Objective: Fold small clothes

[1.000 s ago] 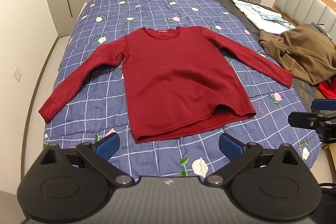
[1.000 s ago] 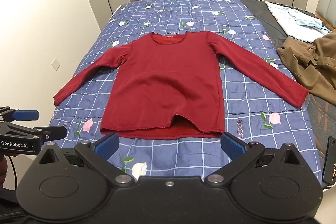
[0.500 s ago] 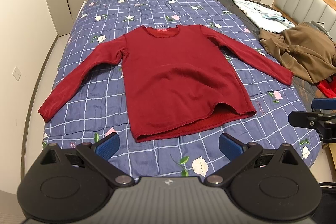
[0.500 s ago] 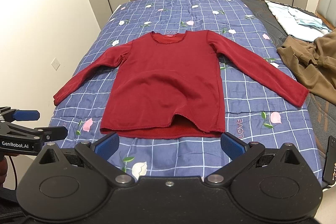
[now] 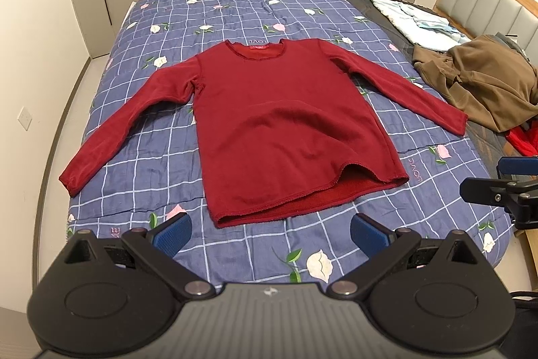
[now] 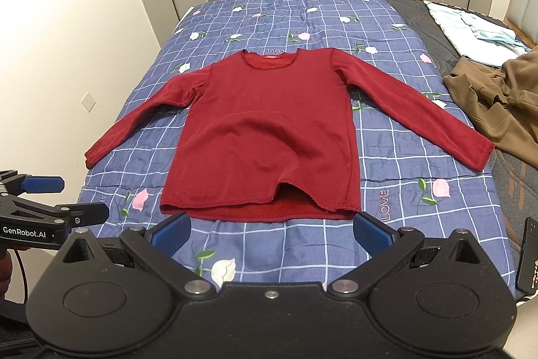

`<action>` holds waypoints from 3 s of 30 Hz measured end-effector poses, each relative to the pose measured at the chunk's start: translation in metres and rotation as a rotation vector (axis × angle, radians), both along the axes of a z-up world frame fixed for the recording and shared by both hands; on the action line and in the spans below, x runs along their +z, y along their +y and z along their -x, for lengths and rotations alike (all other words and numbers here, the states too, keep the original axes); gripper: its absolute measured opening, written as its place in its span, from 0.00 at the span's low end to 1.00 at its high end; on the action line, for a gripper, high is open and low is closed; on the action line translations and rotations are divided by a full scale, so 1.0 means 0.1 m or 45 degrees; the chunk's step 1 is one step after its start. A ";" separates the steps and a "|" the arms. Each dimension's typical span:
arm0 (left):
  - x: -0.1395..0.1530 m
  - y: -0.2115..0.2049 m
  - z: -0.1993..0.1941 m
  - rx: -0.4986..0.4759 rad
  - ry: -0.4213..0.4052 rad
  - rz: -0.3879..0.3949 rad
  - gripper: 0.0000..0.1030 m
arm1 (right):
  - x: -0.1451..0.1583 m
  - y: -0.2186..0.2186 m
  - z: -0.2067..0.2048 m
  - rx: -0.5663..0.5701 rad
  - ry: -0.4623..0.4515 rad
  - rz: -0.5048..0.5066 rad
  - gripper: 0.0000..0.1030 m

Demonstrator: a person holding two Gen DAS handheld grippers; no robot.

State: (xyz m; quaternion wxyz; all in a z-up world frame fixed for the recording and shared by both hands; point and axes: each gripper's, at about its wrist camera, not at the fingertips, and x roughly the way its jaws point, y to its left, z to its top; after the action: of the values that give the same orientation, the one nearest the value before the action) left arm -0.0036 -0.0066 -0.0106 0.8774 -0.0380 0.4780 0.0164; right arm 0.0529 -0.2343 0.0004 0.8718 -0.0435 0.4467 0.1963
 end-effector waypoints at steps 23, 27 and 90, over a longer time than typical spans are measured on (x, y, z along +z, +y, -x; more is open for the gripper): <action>0.00 -0.02 -0.01 -0.006 0.002 0.007 0.99 | -0.01 0.06 0.03 -0.018 -0.005 0.009 1.00; 0.00 -0.01 -0.01 -0.013 0.002 0.013 0.99 | -0.03 0.11 0.07 -0.029 -0.004 0.016 1.00; -1.04 -0.52 -3.86 0.061 0.245 -0.095 0.99 | -1.51 -0.94 -3.30 -0.788 0.267 -0.090 1.00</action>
State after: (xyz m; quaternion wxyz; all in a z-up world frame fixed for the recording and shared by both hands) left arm 0.3826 -0.0584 -0.1145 0.8276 -0.0149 0.5580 0.0587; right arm 0.3832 -0.3282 -0.1508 0.8403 0.1453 0.5189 -0.0592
